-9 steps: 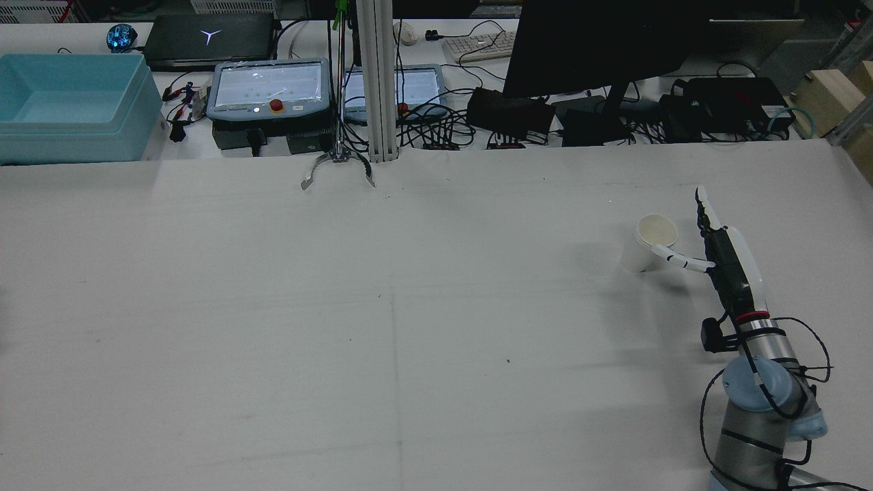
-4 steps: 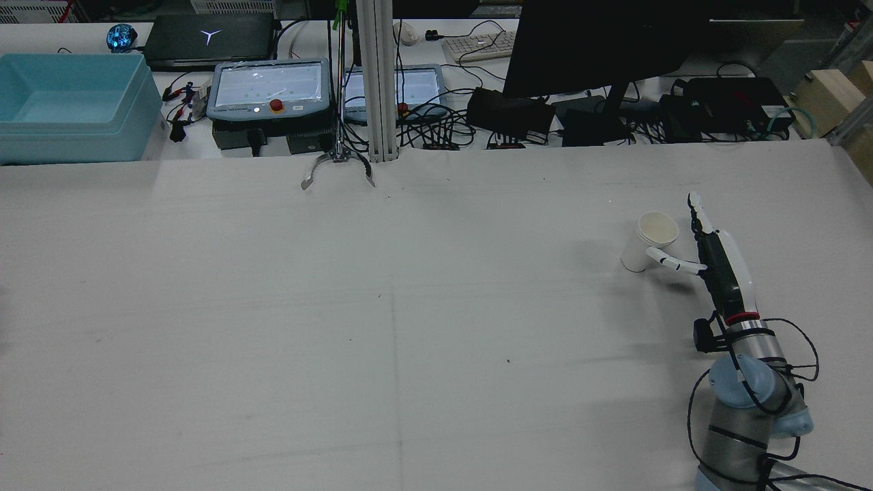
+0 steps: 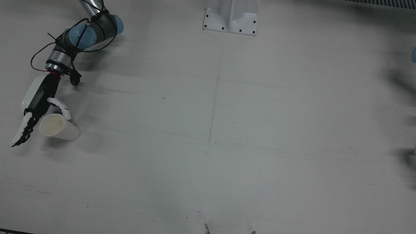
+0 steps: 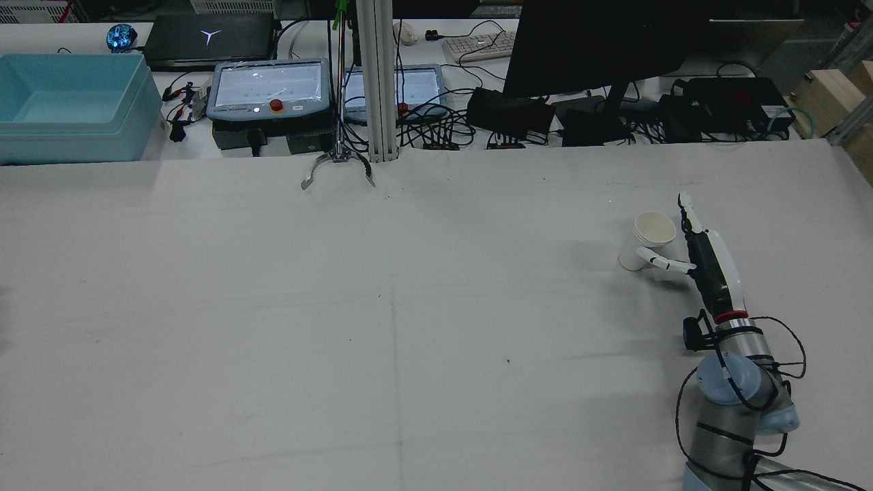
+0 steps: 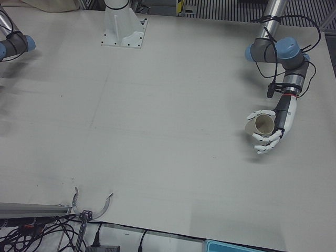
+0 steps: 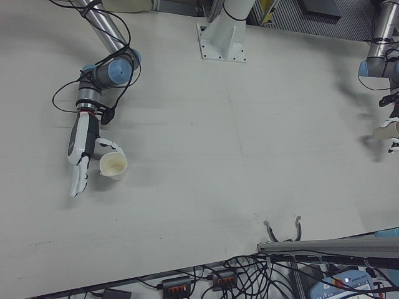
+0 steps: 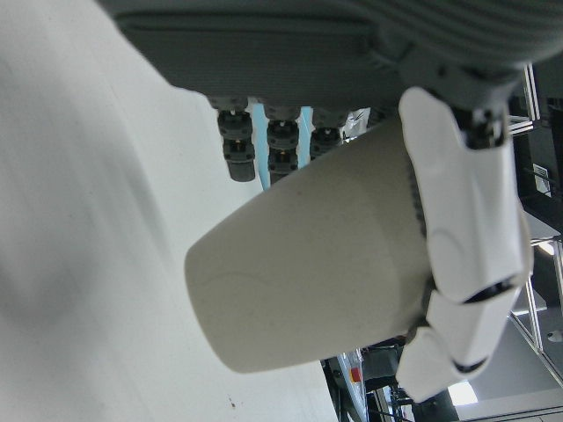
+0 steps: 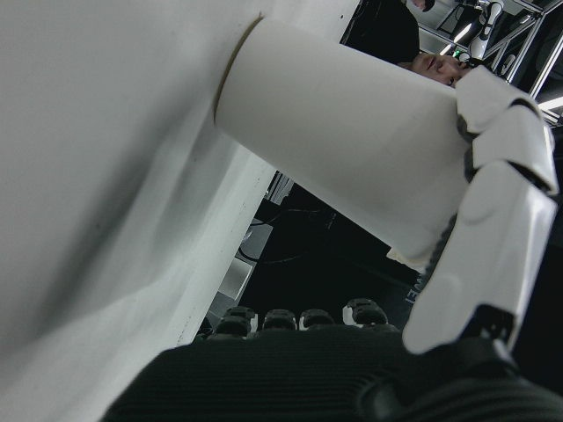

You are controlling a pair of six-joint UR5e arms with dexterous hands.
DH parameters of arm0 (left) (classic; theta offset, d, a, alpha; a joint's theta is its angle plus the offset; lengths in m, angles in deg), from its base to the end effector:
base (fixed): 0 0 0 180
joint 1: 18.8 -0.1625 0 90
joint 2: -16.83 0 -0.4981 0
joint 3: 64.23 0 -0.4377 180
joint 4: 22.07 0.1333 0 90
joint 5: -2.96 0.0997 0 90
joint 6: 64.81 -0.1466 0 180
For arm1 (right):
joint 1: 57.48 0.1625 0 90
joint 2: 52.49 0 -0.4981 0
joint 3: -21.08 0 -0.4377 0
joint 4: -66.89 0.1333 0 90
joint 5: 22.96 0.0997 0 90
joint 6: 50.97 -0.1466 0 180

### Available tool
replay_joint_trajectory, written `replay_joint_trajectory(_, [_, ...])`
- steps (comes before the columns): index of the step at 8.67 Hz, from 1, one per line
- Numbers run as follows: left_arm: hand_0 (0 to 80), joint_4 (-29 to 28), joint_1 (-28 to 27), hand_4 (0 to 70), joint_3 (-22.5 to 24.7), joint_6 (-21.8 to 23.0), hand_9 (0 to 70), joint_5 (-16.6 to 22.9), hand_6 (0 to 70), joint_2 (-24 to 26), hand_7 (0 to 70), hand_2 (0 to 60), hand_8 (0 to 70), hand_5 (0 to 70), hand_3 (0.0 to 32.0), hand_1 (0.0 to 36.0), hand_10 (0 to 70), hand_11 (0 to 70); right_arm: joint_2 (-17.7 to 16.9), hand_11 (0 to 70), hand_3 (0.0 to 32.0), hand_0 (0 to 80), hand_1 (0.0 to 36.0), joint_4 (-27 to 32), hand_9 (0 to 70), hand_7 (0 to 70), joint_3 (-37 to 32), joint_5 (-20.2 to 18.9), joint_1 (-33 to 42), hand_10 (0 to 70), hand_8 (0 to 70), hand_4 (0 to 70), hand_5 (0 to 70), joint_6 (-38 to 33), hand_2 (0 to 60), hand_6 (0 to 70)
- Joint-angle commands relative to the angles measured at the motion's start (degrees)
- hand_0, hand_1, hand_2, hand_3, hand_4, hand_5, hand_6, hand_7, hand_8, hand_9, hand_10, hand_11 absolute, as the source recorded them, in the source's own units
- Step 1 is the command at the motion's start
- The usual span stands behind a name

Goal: Pour water
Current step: 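Lift the white paper cup off the table with the right hand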

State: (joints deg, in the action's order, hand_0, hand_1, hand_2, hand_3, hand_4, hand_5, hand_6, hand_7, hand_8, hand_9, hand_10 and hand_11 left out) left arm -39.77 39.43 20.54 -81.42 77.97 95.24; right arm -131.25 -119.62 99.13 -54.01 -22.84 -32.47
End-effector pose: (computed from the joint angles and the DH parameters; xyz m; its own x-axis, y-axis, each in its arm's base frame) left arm 0.0977 -0.4830 0.8746 -0.9198 -0.2729 -0.2820 0.2659 0.0950 -0.9593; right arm -0.3442 -0.5525 0.7649 -0.9084 -0.0331 0.4169 -0.4130 -0.0864 -0.9066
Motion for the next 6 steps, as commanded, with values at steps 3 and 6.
replay_joint_trajectory(3, [49.8,-0.15,-0.13,45.4,-0.83,-0.26,24.3,-0.04,18.7,0.16,35.9,60.0,14.9,70.0,0.0,36.0,11.6,19.0,1.94,4.8,0.0,46.7,17.5,0.01,2.8,0.0,-0.44,-0.06,-0.79,2.1,0.4,2.9,0.0,0.93,22.2,0.6])
replay_joint_trajectory(6, [49.7,-0.14,-0.13,45.4,-0.83,-0.18,24.4,-0.04,18.8,0.16,35.9,60.0,15.0,70.0,0.0,36.0,11.7,19.1,2.30,6.5,0.0,47.1,17.8,0.01,5.3,6.3,-0.44,0.02,-1.50,3.3,2.2,6.5,4.2,1.45,23.5,5.1])
